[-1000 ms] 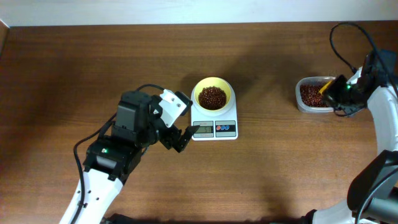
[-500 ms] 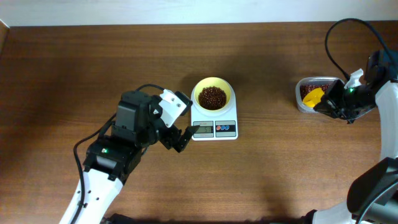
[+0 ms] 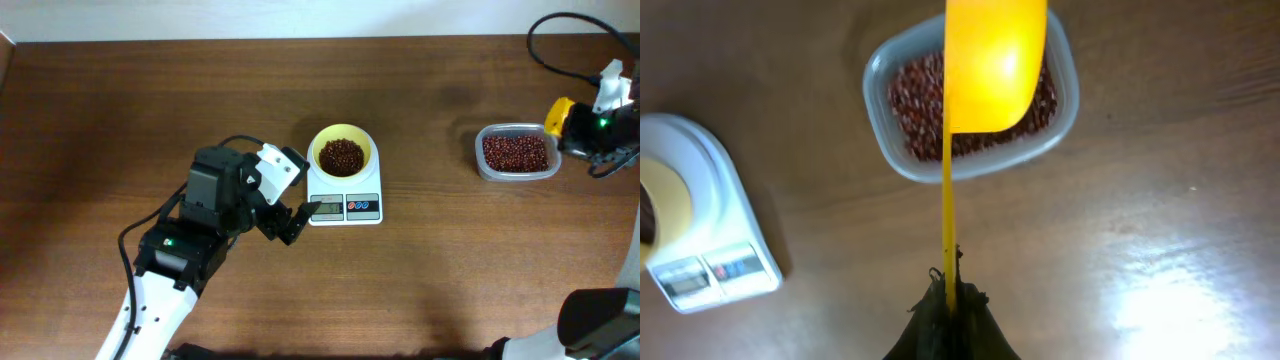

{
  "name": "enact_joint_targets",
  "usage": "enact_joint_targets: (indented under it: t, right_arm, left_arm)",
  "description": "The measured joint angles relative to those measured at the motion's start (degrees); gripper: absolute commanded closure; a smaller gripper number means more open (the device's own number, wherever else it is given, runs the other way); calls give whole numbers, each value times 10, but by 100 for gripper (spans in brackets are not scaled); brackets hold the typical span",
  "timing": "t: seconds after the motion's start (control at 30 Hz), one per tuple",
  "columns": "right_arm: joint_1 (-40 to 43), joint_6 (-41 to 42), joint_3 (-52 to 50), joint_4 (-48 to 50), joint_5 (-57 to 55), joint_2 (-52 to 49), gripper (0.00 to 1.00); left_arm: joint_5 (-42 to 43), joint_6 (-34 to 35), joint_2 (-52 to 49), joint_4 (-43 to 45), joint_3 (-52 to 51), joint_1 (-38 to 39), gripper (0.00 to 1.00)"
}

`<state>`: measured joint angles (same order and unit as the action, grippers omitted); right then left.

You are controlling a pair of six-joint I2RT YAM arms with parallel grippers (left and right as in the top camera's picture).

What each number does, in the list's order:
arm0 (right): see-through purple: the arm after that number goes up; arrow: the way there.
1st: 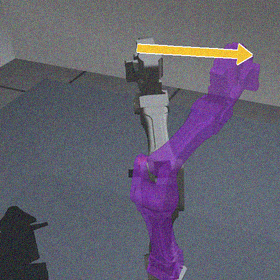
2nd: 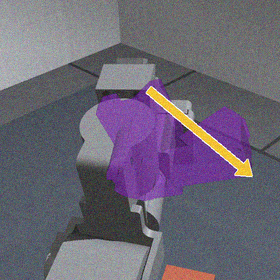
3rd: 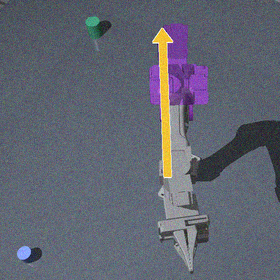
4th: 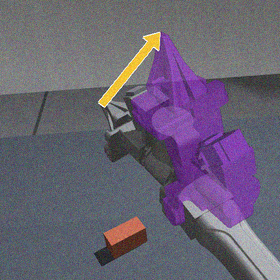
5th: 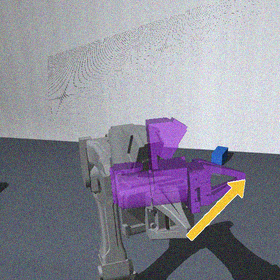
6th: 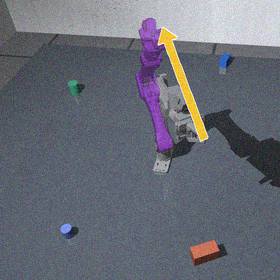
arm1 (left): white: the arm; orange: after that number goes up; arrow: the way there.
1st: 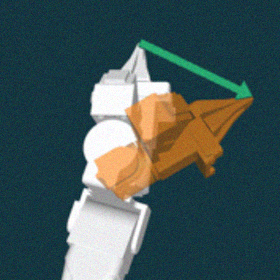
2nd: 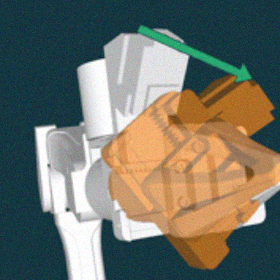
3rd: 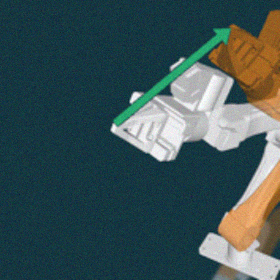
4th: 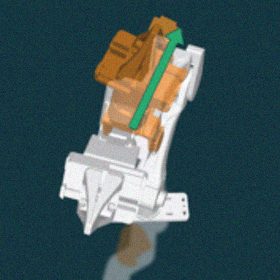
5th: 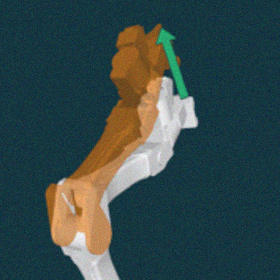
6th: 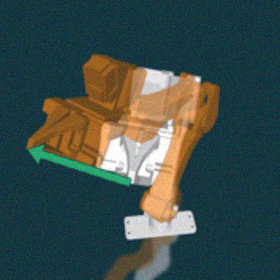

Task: Scoop item into bowl and weigh 50g on scale
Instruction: 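Tilt the scoop up and lift it out of the tub, then carry the filled scoop left over the yellow bowl on the scale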

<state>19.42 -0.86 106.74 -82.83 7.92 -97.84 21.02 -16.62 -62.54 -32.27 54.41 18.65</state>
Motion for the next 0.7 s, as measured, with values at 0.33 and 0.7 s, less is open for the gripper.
enact_joint_targets:
  t: [0.33, 0.7]
  right_arm:
    - [-29, -160, 0, -22, -49, 0, 96]
    - [-60, -236, 0, -20, -170, 0, 96]
  left_arm:
    - [0, 0, 0, 0, 0, 0, 1]
    - [0, 0, 0, 0, 0, 0, 1]
